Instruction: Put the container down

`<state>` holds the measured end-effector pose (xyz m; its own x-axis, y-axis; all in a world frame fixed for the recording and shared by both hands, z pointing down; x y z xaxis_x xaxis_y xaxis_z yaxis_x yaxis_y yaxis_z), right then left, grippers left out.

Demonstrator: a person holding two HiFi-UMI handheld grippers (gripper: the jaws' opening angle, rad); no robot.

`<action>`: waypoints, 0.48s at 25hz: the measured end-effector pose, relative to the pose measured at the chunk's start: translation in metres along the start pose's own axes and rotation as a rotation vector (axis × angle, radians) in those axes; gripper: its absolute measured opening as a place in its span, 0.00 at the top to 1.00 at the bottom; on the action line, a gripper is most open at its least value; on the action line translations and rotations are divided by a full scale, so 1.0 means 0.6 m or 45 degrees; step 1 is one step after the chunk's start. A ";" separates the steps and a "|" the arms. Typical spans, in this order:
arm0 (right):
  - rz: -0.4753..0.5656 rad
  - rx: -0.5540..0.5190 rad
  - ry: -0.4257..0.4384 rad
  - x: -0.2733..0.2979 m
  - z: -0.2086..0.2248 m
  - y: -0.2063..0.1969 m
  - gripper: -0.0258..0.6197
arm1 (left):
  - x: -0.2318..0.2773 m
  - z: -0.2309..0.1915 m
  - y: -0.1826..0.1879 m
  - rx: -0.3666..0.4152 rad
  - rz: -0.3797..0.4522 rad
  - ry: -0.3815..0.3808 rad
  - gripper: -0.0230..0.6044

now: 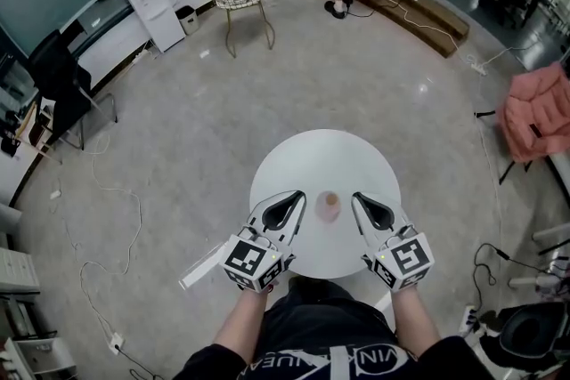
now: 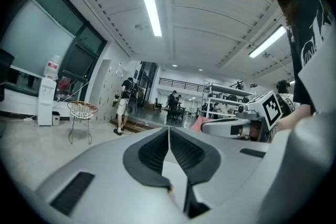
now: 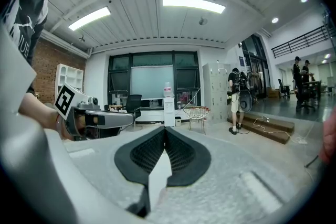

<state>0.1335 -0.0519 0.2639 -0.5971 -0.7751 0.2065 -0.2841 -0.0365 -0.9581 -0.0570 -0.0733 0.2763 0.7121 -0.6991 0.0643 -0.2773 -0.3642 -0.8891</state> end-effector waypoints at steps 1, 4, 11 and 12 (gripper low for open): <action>-0.004 0.004 -0.004 0.000 0.001 -0.001 0.95 | 0.001 0.000 0.000 -0.001 -0.001 -0.001 0.94; -0.004 -0.002 0.005 -0.001 0.000 -0.004 0.95 | 0.003 0.000 -0.004 -0.002 -0.004 -0.002 0.94; -0.016 -0.006 0.011 -0.003 -0.006 -0.009 0.95 | -0.001 0.003 -0.010 -0.004 -0.013 0.001 0.94; -0.017 -0.006 0.011 -0.002 -0.006 -0.010 0.95 | -0.001 0.001 -0.011 -0.005 -0.015 0.002 0.94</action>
<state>0.1329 -0.0484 0.2700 -0.5997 -0.7691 0.2209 -0.2955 -0.0437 -0.9544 -0.0554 -0.0701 0.2816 0.7145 -0.6956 0.0752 -0.2713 -0.3745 -0.8867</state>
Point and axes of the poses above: the fingertips, and each gripper's own axes: x forward along the fingers, z to its right, y out of its top, the point moved 7 cm from there along -x, backward along the fingers, and after that the axes turned 14 degrees about -x, right-handed, at the moved point
